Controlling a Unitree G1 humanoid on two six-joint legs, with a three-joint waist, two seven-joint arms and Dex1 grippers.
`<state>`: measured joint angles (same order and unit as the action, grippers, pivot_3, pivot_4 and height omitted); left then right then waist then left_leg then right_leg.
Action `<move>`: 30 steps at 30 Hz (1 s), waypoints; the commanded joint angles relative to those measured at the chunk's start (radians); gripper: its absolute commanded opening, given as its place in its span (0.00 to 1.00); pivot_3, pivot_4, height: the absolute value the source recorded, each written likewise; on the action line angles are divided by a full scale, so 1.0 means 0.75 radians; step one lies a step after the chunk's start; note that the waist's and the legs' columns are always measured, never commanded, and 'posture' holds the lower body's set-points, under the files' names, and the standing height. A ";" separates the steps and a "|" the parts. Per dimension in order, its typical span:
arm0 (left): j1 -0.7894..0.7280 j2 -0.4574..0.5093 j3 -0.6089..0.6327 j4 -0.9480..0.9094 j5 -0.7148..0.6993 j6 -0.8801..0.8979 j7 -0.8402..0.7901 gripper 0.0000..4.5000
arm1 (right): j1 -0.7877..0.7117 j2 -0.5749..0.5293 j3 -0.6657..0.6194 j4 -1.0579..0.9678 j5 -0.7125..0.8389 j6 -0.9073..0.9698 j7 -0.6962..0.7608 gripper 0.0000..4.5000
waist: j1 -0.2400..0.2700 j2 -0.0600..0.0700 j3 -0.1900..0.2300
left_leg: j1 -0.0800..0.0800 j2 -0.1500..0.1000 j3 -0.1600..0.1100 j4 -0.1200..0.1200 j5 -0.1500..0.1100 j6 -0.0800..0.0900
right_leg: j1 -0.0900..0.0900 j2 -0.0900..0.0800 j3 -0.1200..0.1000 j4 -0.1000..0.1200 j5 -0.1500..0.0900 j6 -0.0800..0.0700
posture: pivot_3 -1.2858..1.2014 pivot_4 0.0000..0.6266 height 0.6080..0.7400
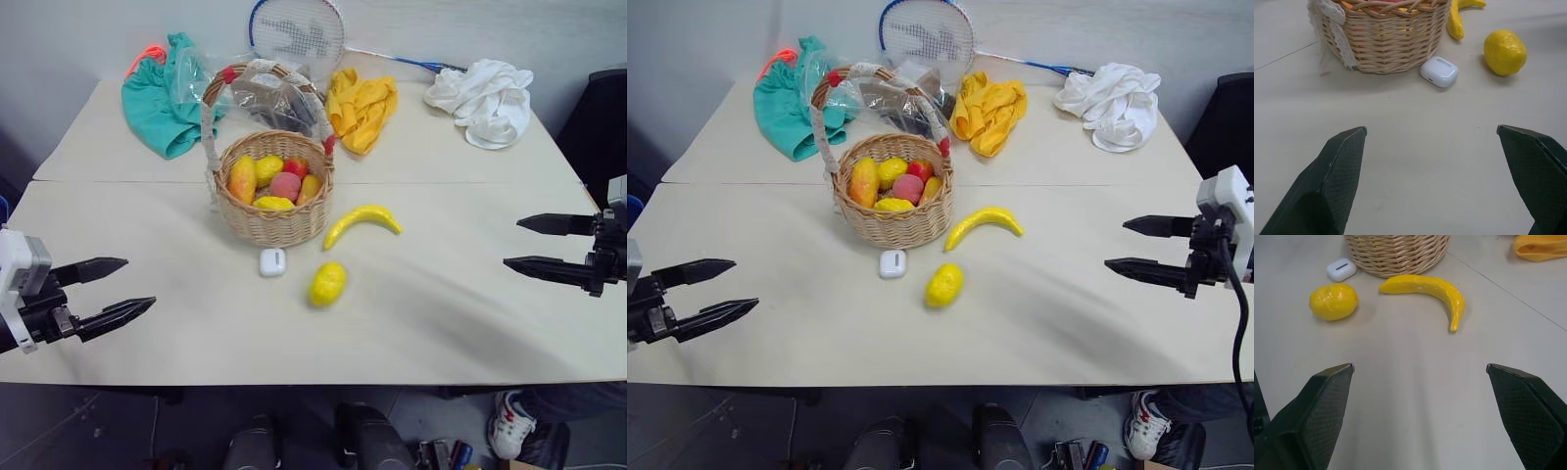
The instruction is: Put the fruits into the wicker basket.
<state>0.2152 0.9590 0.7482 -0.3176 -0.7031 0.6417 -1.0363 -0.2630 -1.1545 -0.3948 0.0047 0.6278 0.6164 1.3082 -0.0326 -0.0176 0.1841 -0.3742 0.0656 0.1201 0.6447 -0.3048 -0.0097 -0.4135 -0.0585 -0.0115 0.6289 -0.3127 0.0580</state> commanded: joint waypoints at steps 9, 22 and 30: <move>0.021 -0.016 0.027 0.032 0.063 -0.090 0.002 1.00 | -0.051 0.001 0.025 -0.021 0.001 -0.007 -0.018 0.99 | -0.001 0.000 0.000 | 0.000 0.000 0.000 0.002 0.000 0.000 | 0.000 0.000 0.000 0.002 0.000 0.000 | 0.52 0.24 1.00; 0.008 -0.073 -0.042 -0.062 0.088 -0.067 0.147 1.00 | -0.087 0.037 0.061 -0.040 -0.025 -0.034 -0.068 0.99 | 0.000 0.000 0.000 | 0.000 0.000 0.001 0.003 0.000 0.000 | 0.000 0.000 0.001 0.004 0.001 0.001 | 0.52 0.24 1.00; -0.223 -0.148 -0.133 -0.188 -0.081 0.286 0.535 1.00 | -0.116 0.087 0.083 -0.143 -0.003 -0.002 -0.139 0.99 | 0.002 0.000 0.000 | 0.002 -0.001 0.001 0.006 0.002 0.001 | 0.000 0.001 0.001 0.010 0.001 0.002 | 0.52 0.24 1.00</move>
<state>0.0826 0.8696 0.6800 -0.3936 -0.7117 0.7711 -0.7451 -0.3329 -1.0982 -0.3194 -0.0408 0.5994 0.6114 1.2233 -0.0311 -0.0176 0.1841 -0.3718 0.0648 0.1209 0.6489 -0.3034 -0.0089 -0.4122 -0.0583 -0.0099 0.6364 -0.3118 0.0596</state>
